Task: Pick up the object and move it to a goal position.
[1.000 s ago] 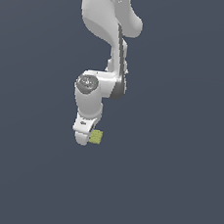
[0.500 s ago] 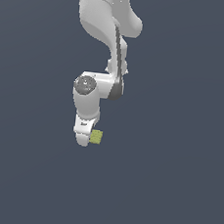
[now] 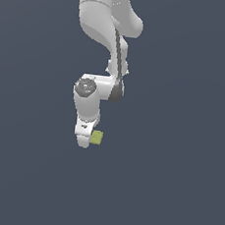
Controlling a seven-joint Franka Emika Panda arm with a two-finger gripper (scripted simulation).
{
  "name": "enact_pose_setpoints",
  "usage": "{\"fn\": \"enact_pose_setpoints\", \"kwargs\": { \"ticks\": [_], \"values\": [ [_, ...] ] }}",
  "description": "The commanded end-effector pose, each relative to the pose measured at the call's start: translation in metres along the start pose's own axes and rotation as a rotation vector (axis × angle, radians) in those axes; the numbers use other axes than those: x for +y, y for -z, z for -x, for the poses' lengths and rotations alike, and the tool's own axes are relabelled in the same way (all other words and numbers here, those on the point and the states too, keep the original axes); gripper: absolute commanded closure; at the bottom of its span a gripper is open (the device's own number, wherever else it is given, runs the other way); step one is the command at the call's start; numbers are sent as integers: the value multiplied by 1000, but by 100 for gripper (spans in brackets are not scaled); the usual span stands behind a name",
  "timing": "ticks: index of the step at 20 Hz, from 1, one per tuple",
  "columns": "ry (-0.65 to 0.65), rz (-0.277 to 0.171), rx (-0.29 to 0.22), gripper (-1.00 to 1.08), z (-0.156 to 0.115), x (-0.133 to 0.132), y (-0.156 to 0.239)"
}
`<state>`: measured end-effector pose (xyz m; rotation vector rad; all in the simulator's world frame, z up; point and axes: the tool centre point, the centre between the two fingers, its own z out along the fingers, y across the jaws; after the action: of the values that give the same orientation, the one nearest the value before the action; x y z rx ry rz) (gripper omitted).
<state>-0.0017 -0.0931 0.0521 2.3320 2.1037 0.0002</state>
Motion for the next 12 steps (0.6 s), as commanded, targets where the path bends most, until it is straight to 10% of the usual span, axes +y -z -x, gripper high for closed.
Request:
{"fn": "enact_pose_setpoints", "kwargs": {
  "ticks": [1, 11, 12],
  "values": [
    [1, -1, 0, -92, 0, -1, -10],
    [4, -1, 0, -92, 0, 0, -42],
    [4, -1, 0, 108, 0, 0, -42]
  ]
}}
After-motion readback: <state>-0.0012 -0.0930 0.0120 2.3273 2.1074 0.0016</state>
